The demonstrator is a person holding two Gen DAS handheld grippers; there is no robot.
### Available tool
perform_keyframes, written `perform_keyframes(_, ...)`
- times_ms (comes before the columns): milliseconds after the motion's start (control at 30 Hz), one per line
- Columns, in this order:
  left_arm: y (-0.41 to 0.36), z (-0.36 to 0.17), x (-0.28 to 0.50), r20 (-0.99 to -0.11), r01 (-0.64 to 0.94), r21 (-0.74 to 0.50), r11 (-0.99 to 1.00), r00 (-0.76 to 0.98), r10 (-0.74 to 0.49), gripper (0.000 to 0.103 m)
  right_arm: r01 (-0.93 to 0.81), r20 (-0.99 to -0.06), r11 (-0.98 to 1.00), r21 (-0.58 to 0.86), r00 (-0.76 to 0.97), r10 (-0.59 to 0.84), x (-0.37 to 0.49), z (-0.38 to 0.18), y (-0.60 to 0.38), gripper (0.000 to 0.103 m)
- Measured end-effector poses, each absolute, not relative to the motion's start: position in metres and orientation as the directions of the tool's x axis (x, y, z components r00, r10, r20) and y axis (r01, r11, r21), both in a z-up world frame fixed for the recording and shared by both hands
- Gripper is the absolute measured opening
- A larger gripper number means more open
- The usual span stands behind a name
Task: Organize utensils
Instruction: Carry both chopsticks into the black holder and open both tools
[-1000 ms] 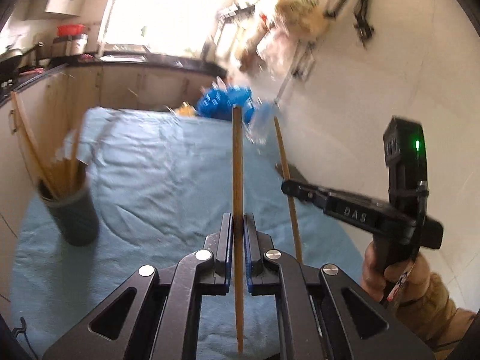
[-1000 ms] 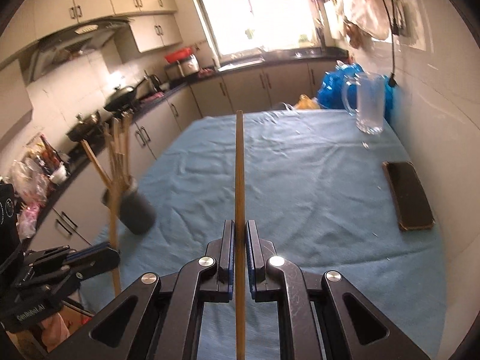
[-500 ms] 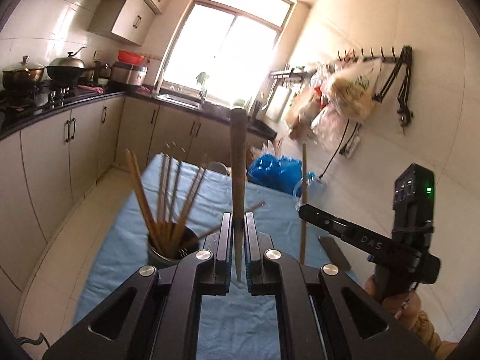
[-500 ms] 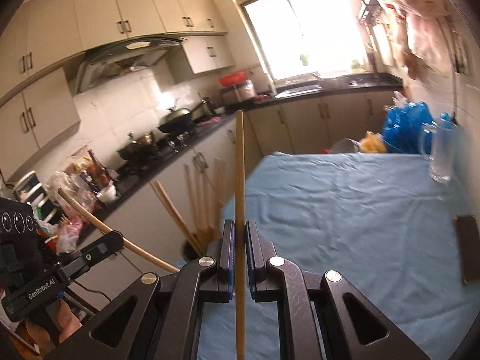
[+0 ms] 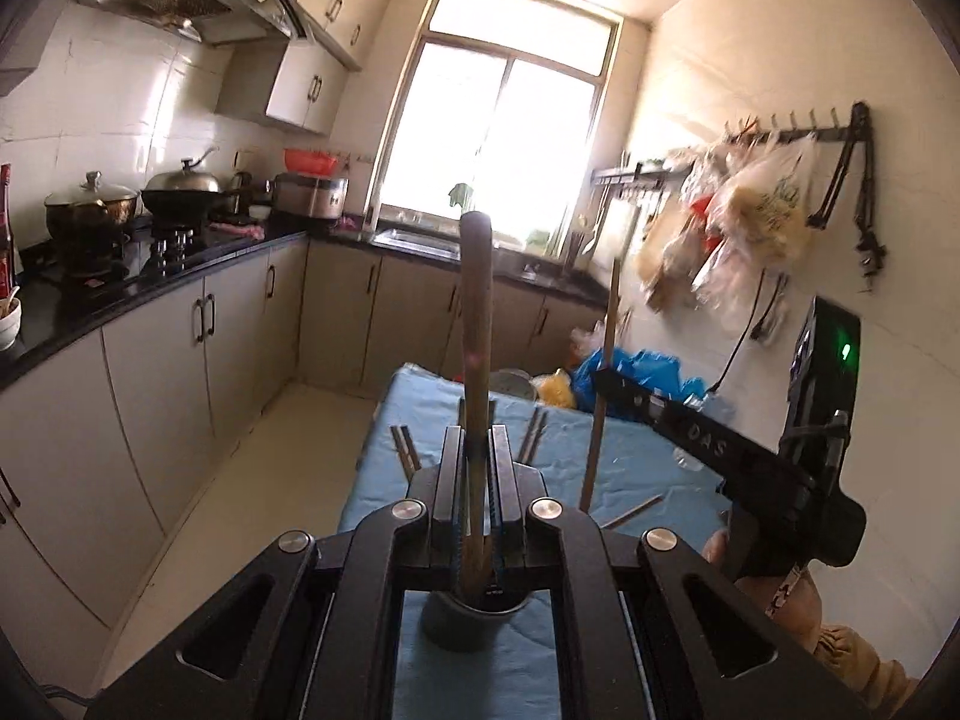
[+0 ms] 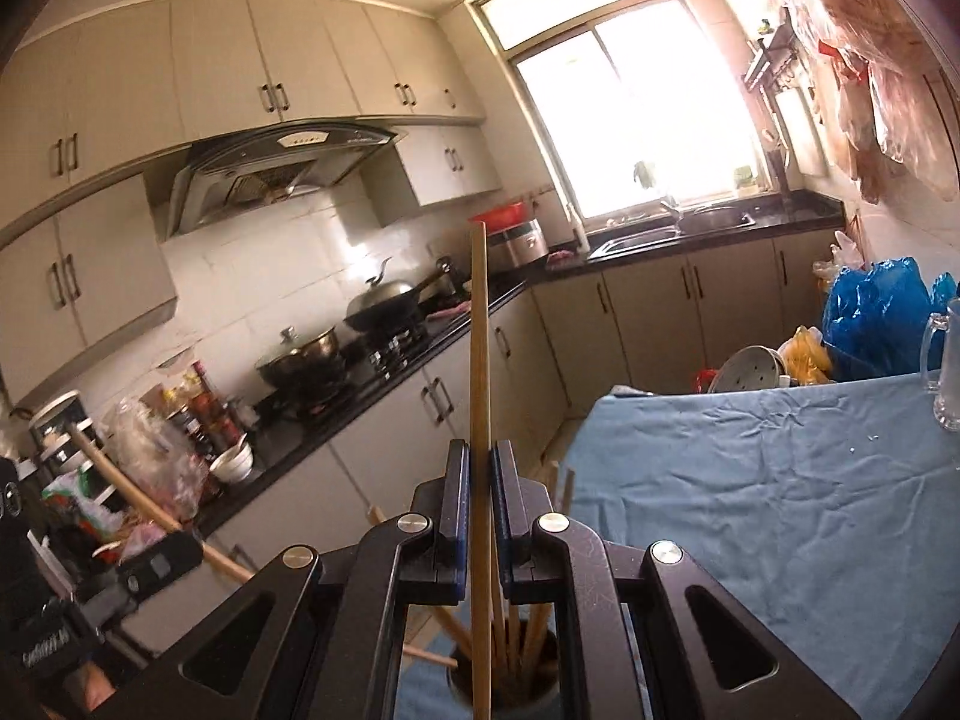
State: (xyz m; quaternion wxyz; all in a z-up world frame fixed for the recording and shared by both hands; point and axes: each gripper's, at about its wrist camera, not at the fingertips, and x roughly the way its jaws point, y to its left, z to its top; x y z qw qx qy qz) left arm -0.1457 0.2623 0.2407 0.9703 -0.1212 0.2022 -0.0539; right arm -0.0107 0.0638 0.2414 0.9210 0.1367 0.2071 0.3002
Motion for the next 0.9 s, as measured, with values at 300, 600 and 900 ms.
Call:
perform_keyframes(300, 0.258, 0.194, -0.082, -0.534, 0.04, -0.271, 0.962, 0.825, -0.185, 0.006, -0.417, -0.353, 0.865, 0.28, 0.793, 0.496, 0.017, 0.2, 0.096, 0.008)
perform_keyframes(600, 0.255, 0.163, -0.065, -0.582, 0.03, -0.307, 0.951, 0.785, -0.212, 0.006, -0.431, -0.354, 0.881, 0.194, 0.807, 0.472, 0.007, 0.197, 0.102, 0.009)
perform_keyframes(900, 0.252, 0.164, -0.073, -0.588, 0.009, -0.293, 0.956, 0.787, -0.187, 0.016, -0.447, -0.339, 0.87, 0.205, 0.802, 0.492, 0.001, 0.197, 0.098, 0.049)
